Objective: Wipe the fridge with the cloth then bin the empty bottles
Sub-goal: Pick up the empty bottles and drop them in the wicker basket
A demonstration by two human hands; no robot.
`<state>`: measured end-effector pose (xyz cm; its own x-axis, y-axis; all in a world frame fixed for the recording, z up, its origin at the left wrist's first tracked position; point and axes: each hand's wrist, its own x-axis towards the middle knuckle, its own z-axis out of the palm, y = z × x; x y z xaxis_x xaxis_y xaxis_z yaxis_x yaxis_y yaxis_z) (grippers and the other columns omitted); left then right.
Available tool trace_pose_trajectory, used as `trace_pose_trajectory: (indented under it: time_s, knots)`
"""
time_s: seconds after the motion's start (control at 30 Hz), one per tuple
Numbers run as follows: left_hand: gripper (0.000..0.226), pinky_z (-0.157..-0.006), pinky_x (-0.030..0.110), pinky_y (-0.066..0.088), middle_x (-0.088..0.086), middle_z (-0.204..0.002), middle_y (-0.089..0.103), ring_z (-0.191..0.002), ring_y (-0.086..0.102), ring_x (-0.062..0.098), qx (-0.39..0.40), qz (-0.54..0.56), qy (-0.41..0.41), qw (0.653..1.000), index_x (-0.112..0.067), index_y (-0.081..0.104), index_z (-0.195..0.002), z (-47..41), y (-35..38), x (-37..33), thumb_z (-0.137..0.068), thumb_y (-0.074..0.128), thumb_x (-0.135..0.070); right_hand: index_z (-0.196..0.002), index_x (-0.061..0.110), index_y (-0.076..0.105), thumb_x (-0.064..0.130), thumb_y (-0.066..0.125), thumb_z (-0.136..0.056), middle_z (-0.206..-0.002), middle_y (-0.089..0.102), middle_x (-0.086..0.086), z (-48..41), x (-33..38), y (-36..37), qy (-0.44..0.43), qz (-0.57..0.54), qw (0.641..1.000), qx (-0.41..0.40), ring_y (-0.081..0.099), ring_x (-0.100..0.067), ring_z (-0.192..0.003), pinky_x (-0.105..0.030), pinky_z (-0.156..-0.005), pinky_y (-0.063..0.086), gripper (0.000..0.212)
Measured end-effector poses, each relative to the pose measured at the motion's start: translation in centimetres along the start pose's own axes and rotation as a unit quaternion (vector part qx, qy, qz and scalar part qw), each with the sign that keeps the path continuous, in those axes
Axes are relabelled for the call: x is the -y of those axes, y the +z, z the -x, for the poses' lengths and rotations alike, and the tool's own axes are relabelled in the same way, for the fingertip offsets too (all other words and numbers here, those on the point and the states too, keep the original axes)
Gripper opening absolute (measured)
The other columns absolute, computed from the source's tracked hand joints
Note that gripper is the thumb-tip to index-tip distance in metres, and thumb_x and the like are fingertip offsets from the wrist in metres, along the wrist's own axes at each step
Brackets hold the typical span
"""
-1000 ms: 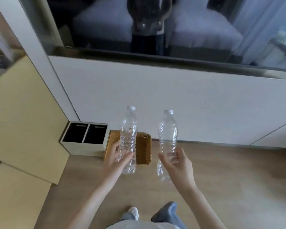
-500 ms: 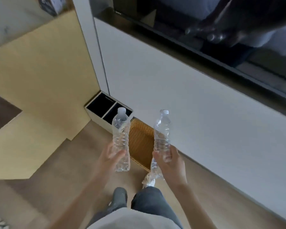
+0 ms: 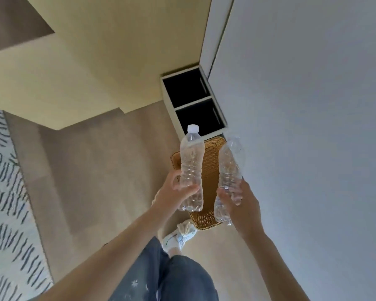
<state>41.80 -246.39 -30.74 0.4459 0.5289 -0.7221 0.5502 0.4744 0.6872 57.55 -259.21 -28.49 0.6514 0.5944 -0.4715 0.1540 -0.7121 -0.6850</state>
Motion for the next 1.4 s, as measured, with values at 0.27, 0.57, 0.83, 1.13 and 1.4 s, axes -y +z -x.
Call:
trace_pose_trajectory:
  time_s: [0.27,0.57,0.83,1.13,1.4]
  knots:
    - [0.075,-0.085,0.026,0.059,-0.007,-0.126,0.064,-0.106,0.066,0.008,-0.004,0.027,-0.06,0.998,-0.036,0.041,-0.136,-16.1,2.5,11.0,-0.074,0.083,-0.042,-0.105,0.05,0.048,0.062,0.066,-0.084,-0.095,0.063,0.032,-14.1,-13.7,10.6,0.001,0.038,0.996,0.084,0.054,0.022,-0.095,-0.004,-0.062,0.044,0.031]
    - [0.077,-0.048,0.004,0.044,-0.008,-0.117,0.059,-0.086,0.063,0.001,-0.004,-0.012,-0.095,0.995,-0.023,0.033,-0.144,-32.6,8.1,24.8,-0.083,0.077,-0.04,-0.129,0.045,0.049,0.069,0.068,-0.077,-0.106,0.059,0.028,-25.9,-29.8,20.2,0.02,0.043,0.988,0.144,0.058,0.004,-0.102,-0.028,-0.087,0.048,0.06]
    - [0.076,-0.062,0.012,0.035,-0.004,-0.111,0.056,-0.084,0.052,-0.001,-0.016,-0.01,-0.125,0.992,-0.015,0.028,-0.143,-41.3,12.1,33.4,-0.086,0.074,-0.035,-0.143,0.028,0.047,0.062,0.07,-0.074,-0.118,0.064,0.008,-32.2,-39.0,26.3,0.037,0.066,0.984,0.164,0.061,-0.011,-0.104,-0.041,-0.1,0.052,0.08]
    - [0.067,-0.102,0.039,0.047,0.012,-0.139,0.049,-0.123,0.054,0.028,-0.095,0.014,-0.169,0.981,-0.014,0.038,-0.137,-45.5,14.6,36.2,-0.085,0.077,-0.028,-0.152,0.023,0.035,0.052,0.072,-0.081,-0.137,0.055,-0.011,-35.6,-42.4,29.2,0.05,0.125,0.981,0.142,0.055,-0.027,-0.116,-0.039,-0.102,0.045,0.086]
    - [0.073,-0.098,0.039,0.046,0.009,-0.143,0.05,-0.126,0.053,0.03,-0.115,-0.001,-0.163,0.98,-0.016,0.035,-0.144,-45.6,15.2,36.2,-0.085,0.075,-0.031,-0.15,0.015,0.038,0.047,0.077,-0.08,-0.13,0.052,-0.011,-35.6,-43.1,30.0,0.055,0.151,0.982,0.1,0.053,-0.02,-0.101,-0.043,-0.096,0.053,0.087]
